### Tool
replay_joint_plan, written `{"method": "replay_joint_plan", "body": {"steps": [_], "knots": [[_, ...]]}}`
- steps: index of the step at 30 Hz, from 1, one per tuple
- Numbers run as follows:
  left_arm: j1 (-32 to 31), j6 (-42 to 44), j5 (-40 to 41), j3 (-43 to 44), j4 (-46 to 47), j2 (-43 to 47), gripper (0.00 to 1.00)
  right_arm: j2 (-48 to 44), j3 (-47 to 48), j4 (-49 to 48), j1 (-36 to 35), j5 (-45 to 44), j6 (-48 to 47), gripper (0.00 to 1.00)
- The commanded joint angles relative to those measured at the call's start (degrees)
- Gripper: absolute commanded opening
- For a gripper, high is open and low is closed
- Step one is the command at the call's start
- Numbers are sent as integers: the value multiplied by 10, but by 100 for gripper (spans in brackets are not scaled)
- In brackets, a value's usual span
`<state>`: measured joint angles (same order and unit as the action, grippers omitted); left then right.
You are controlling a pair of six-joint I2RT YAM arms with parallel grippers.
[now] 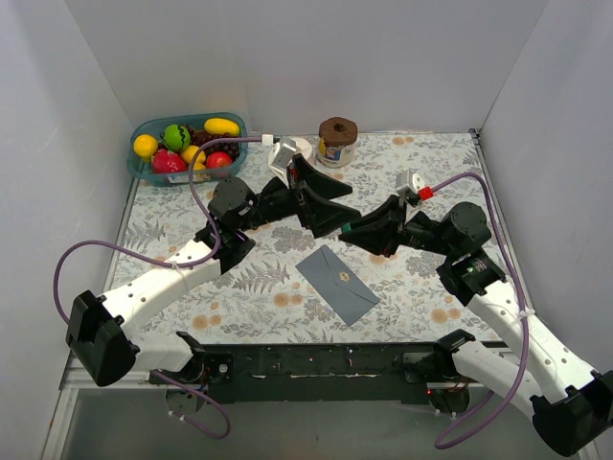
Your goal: Place the letter into the envelope and seal it
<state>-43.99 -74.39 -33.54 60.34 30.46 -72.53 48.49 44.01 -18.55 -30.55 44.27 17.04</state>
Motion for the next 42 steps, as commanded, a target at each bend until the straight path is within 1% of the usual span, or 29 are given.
{"method": "replay_joint_plan", "body": {"steps": [1, 16, 22, 30, 34, 39, 40, 42], "knots": [[0, -2, 4, -6, 3, -1, 89, 0, 8, -33, 0, 20, 8, 1], [0, 4, -6, -7, 4, 5, 89, 0, 6, -32, 0, 20, 0, 1], [0, -8, -14, -16, 17, 2, 88, -23, 4, -15, -1, -16, -13, 1], [0, -19, -43, -13, 23, -12, 81, -35, 6, -1, 0, -70, -20, 1], [0, -23, -48, -14, 26, -16, 78, -33, 6, 0, 0, -75, -20, 1], [0, -23, -49, -8, 26, -21, 67, -28, 6, 2, 0, -72, -20, 1], [0, -23, -49, -8, 28, -20, 63, -25, 7, 2, 0, -72, -20, 1], [0, -23, -50, -8, 30, -21, 59, -22, 7, 2, 0, -68, -20, 1]]}}
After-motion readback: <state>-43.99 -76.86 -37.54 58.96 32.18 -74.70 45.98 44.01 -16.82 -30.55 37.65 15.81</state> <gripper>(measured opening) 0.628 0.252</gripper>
